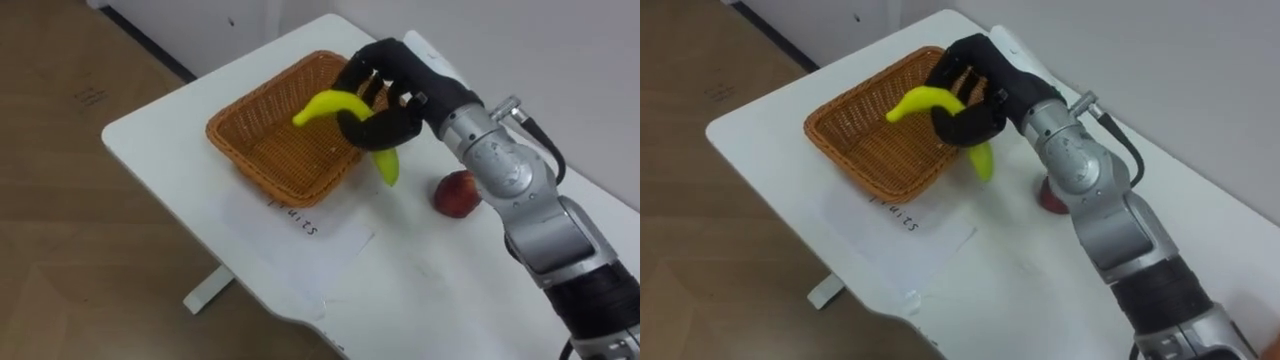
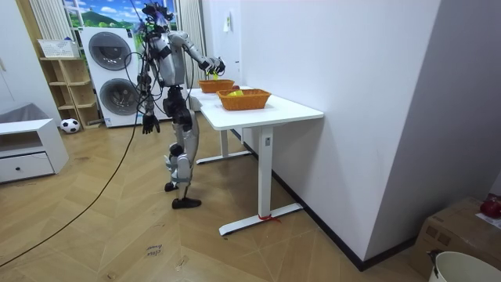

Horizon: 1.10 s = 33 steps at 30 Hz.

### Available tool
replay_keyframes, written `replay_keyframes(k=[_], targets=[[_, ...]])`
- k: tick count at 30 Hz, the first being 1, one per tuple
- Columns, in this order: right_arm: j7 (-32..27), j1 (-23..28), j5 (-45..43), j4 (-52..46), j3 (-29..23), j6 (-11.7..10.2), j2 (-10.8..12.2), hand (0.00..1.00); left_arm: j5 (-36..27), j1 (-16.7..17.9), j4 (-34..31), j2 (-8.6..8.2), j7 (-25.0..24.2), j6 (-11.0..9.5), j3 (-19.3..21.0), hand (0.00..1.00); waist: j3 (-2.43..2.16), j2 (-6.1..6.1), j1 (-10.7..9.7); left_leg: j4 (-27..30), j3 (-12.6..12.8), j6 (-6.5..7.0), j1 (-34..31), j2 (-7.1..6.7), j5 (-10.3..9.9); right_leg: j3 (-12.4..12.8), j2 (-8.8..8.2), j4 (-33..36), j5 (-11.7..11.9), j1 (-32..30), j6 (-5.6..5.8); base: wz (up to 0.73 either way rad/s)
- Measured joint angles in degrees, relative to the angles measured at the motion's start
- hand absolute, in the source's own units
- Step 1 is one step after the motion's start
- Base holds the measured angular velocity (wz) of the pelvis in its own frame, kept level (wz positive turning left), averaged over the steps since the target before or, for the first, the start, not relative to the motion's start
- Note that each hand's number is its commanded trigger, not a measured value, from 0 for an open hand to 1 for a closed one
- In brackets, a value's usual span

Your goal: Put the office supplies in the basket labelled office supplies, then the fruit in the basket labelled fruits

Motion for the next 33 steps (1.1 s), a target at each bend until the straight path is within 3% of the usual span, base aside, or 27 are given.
replay_keyframes(k=[11, 24, 27, 28, 29, 30, 32, 33], targets=[[-5.8, -2.3, 2.4, 0.6, 0.5, -2.2, 0.0, 1.0, 0.0, 0.1, 0.0, -0.01, -0.1, -0.7, -0.1, 0.0, -0.11, -0.16, 0.4, 0.0, -0.4, 0.14, 0.3, -0.51, 0.1, 0.0, -0.43, 0.0, -0.3, 0.5, 0.41, 0.01], [-5.9, -2.4, 2.0, 4.0, 0.7, -2.7, 0.8, 1.0, 1.1, -0.1, 0.4, 0.06, -0.4, -0.8, 0.4, 0.0, -0.17, -0.35, 1.5, -0.2, -0.4, 0.27, 0.2, -0.78, 0.2, -0.1, -0.65, 0.1, -0.3, 0.6, 0.42, 0.0], [-6.5, -2.9, 1.5, 4.5, 1.7, -2.7, 1.0, 0.91, 1.1, 0.1, 0.4, 0.05, -0.4, -0.8, 0.3, 0.0, -0.28, -0.59, 1.5, -0.2, -0.4, 0.28, 0.2, -0.77, 0.2, 0.0, -0.64, 0.1, -0.3, 0.5, 0.42, 0.0], [-6.6, -3.4, 1.4, 5.0, 2.5, -2.7, 1.0, 0.6, 1.1, 0.1, 0.4, 0.05, -0.4, -0.8, 0.3, 0.0, -0.33, -0.73, 1.4, -0.2, -0.4, 0.28, 0.2, -0.77, 0.2, 0.0, -0.64, 0.1, -0.3, 0.5, 0.42, 0.0], [-6.6, -3.7, 1.4, 5.2, 3.0, -2.7, 1.1, 0.55, 1.2, 0.0, 0.3, 0.06, -0.4, -0.8, 0.3, 0.0, -0.33, -0.89, 1.5, -0.1, -0.4, 0.28, 0.3, -0.77, 0.2, -0.1, -0.64, 0.1, -0.3, 0.5, 0.42, 0.0], [-6.6, -3.7, 1.4, 5.2, 3.1, -2.7, 1.2, 0.23, 1.3, 0.1, 0.3, 0.07, -0.4, -0.8, 0.3, 0.0, -0.33, -0.97, 1.5, -0.1, -0.4, 0.28, 0.3, -0.77, 0.2, -0.1, -0.64, 0.1, -0.3, 0.5, 0.42, 0.0], [-6.6, -4.0, 1.4, 5.2, 3.5, -2.7, 1.7, 0.0, 1.8, 0.1, 0.3, 0.07, -0.4, -0.7, 0.3, 0.0, -0.3, -1.23, 1.5, 0.0, -0.4, 0.29, 0.3, -0.77, 0.2, -0.1, -0.65, 0.1, -0.3, 0.5, 0.42, 0.0], [-6.6, -4.0, 1.4, 5.2, 3.6, -2.7, 2.0, 0.0, 1.8, 0.1, 0.4, 0.06, -0.4, -0.7, 0.3, 0.0, -0.27, -1.28, 1.5, 0.0, -0.4, 0.29, 0.3, -0.77, 0.2, -0.1, -0.65, 0.1, -0.3, 0.5, 0.42, 0.0]])
